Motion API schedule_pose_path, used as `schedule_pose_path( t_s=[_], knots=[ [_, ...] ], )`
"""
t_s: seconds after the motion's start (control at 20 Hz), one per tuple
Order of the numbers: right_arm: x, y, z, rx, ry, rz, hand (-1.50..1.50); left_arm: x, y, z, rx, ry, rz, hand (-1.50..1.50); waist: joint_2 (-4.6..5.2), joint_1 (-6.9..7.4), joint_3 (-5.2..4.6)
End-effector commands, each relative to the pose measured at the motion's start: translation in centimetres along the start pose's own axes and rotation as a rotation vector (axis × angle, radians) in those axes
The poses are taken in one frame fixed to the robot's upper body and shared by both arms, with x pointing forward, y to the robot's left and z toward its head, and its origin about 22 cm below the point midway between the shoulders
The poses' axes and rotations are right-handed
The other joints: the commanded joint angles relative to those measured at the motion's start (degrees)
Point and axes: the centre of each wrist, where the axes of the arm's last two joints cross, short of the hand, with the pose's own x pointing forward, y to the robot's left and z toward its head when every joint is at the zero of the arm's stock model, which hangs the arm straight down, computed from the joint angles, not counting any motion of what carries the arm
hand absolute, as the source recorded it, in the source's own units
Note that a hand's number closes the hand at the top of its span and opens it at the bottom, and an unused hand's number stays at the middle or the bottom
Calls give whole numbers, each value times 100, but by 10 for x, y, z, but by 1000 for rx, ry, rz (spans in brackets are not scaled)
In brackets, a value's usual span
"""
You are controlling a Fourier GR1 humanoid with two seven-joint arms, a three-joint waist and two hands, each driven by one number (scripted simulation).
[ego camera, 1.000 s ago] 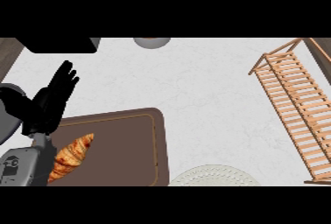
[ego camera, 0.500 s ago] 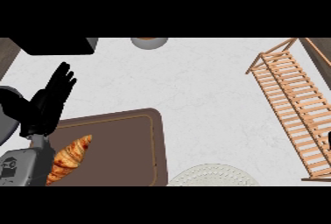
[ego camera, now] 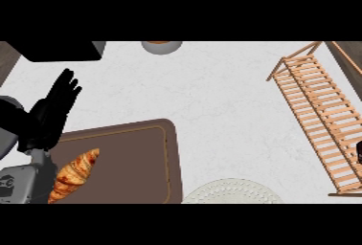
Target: Pick the cupcake from the placemat and place it in the tiered shelf
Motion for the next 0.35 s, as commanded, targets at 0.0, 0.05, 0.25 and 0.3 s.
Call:
schedule_pose_path(
  t_s=[0.0, 0.05, 0.25, 0.3],
  knots=[
    [0, -42, 30, 59, -67, 15, -150, 0, 4, 1, 4, 9, -4, 0, 8, 1, -1],
    [5, -46, 33, 79, -108, 45, -150, -4, -3, 9, -9, 0, -12, 0, 6, 22, 0],
    [-16, -34, 59, 112, -145, 90, -150, -6, -5, 12, -6, -17, -6, 0, 28, 112, 1],
    [-9, -59, 60, 131, -142, 99, -150, 2, -9, -2, -23, -2, 6, 0, 27, 58, 1]
  ],
)
